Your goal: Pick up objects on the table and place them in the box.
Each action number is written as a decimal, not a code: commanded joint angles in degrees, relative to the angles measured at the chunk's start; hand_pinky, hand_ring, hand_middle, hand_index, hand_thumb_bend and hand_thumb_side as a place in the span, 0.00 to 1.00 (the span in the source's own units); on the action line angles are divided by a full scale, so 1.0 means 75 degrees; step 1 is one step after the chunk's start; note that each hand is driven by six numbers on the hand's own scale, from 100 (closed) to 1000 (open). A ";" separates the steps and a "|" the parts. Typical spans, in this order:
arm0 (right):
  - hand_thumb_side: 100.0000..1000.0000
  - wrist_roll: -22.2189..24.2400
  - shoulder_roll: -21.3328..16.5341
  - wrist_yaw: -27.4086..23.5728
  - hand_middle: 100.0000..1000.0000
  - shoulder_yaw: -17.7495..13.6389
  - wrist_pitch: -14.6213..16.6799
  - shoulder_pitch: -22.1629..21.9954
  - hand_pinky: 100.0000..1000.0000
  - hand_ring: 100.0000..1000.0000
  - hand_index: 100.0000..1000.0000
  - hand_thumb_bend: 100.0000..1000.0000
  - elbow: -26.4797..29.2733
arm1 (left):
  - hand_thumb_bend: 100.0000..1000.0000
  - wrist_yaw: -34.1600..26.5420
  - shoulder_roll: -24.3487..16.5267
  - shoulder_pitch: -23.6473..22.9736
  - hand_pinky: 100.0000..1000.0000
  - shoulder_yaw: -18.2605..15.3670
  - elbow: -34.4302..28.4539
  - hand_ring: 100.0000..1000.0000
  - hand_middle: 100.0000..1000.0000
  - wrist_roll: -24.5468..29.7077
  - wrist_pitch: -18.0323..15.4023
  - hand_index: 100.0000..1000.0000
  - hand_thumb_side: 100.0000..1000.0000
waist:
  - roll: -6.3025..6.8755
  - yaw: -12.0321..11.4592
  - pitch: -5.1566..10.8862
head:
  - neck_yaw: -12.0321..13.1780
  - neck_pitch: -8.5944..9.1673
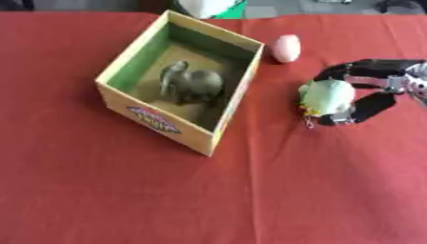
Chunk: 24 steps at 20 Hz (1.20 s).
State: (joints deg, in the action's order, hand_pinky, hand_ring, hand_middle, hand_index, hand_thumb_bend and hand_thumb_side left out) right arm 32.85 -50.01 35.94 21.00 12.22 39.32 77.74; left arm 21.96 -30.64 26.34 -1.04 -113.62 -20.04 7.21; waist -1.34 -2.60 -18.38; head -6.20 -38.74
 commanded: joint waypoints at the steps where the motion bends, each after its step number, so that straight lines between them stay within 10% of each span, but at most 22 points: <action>1: 0.76 -0.0025 -0.0118 0.0156 0.94 -0.0076 0.0048 0.0091 0.91 1.00 1.00 0.46 -0.0122 | 0.61 0.0003 -0.0060 0.0052 0.72 -0.0102 -0.0129 0.75 0.76 0.0009 0.0002 0.86 0.97 | 0.0030 -0.0022 0.0111 | 0.0020 0.0021; 16: 0.63 -0.1150 0.0124 0.0363 0.80 0.0017 -0.0352 0.0179 0.83 1.00 0.89 0.25 -0.0387 | 0.53 -0.0091 0.0086 -0.0018 0.72 -0.0106 -0.0129 0.75 0.76 -0.0070 0.0057 0.85 1.00 | 0.0088 -0.0113 0.0071 | -0.0035 0.0125; 24: 0.28 -0.1734 0.0123 0.0525 0.63 0.0110 -0.0495 0.0140 0.76 1.00 0.74 0.14 -0.0315 | 0.46 -0.0160 0.0119 -0.0058 0.72 -0.0130 -0.0129 0.74 0.75 -0.0068 0.0021 0.85 1.00 | 0.0089 -0.0115 0.0081 | -0.0023 0.0090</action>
State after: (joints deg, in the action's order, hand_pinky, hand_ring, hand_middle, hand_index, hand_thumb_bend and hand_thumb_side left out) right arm 20.59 -47.60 39.06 22.07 8.78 39.84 74.99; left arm 20.89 -29.15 25.60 -1.26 -113.62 -20.43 7.51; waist -0.81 -3.51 -18.74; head -6.26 -38.46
